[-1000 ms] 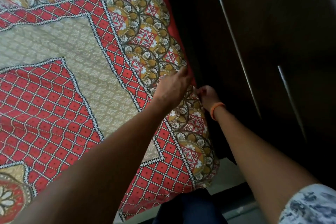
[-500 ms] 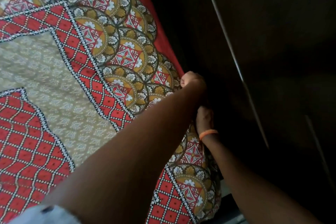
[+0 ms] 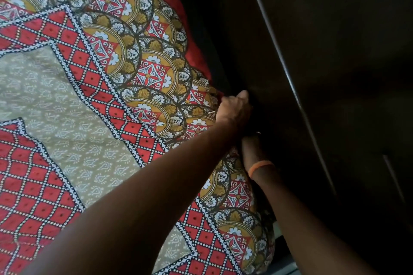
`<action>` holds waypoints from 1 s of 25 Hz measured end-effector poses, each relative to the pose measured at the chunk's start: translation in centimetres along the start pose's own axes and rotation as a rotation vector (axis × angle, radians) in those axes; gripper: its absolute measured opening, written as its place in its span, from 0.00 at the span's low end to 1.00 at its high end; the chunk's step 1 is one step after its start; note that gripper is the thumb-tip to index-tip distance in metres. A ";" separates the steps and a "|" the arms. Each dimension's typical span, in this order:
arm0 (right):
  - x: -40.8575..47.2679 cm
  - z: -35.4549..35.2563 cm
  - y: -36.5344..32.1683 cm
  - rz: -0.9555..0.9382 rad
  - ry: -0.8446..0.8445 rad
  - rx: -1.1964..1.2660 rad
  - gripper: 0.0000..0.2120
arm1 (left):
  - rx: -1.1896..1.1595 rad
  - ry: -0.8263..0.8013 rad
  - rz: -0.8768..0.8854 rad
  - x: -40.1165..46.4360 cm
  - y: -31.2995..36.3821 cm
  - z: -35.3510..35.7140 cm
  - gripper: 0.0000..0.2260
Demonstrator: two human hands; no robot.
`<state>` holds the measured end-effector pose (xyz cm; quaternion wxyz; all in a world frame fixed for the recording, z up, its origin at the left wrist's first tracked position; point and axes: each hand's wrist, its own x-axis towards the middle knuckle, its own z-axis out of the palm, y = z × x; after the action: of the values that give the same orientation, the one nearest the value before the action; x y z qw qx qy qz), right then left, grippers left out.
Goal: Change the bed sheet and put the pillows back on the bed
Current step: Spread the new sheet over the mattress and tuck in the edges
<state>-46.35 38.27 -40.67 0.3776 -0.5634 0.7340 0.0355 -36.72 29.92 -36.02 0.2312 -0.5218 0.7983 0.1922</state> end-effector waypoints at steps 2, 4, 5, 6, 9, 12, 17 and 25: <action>-1.7 -0.2 -0.1 0.089 0.087 0.273 0.09 | 0.049 -0.099 0.071 -1.5 1.4 1.0 0.20; -4.2 0.2 -0.3 0.186 0.033 0.392 0.13 | 0.123 -0.188 0.129 -2.4 2.2 2.0 0.27; -5.2 0.4 -0.7 0.253 0.007 0.417 0.14 | 0.110 -0.212 0.130 -2.2 2.1 2.3 0.27; -5.6 0.8 -0.7 0.327 -0.027 0.458 0.14 | 0.082 -0.243 0.124 -1.6 2.0 2.6 0.26; -5.4 -0.2 -0.8 0.488 -0.243 0.654 0.17 | 0.068 -0.351 0.076 0.0 1.9 3.3 0.25; -4.7 -0.6 -0.3 0.445 -0.307 0.727 0.20 | 0.085 -0.416 0.054 0.8 2.2 4.1 0.25; -3.7 0.2 -1.0 0.477 -0.210 0.507 0.15 | -0.056 -0.378 0.098 -0.1 1.9 3.1 0.21; -7.1 -3.9 -9.1 0.014 0.292 0.319 0.15 | -0.426 0.488 -0.087 -12.4 -3.0 0.8 0.23</action>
<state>-40.03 38.81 -30.22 0.3513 -0.4905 0.7811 -0.1609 -29.50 38.45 -29.75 -0.0733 -0.6227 0.7491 0.2140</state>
